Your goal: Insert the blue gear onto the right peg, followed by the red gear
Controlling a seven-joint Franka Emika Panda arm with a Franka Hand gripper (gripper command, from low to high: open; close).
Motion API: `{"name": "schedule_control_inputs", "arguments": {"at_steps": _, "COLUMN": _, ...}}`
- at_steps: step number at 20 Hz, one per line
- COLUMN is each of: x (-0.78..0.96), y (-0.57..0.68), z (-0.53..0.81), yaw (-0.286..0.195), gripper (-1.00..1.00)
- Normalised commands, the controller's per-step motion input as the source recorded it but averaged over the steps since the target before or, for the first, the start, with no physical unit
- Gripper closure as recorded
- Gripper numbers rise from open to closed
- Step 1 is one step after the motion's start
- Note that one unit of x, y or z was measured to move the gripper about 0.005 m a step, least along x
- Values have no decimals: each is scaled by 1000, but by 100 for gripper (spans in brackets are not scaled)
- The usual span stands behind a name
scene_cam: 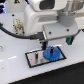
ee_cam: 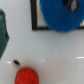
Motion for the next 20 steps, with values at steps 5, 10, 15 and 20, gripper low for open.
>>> {"name": "schedule_control_inputs", "arguments": {"at_steps": 5, "x": -792, "y": 255, "z": 19, "yaw": 0, "gripper": -100}}
{"name": "schedule_control_inputs", "arguments": {"at_steps": 10, "x": -662, "y": 294, "z": -78, "yaw": 0, "gripper": -100}}
{"name": "schedule_control_inputs", "arguments": {"at_steps": 15, "x": -364, "y": 250, "z": -286, "yaw": 0, "gripper": -100}}
{"name": "schedule_control_inputs", "arguments": {"at_steps": 20, "x": -142, "y": 207, "z": -380, "yaw": 0, "gripper": -100}}
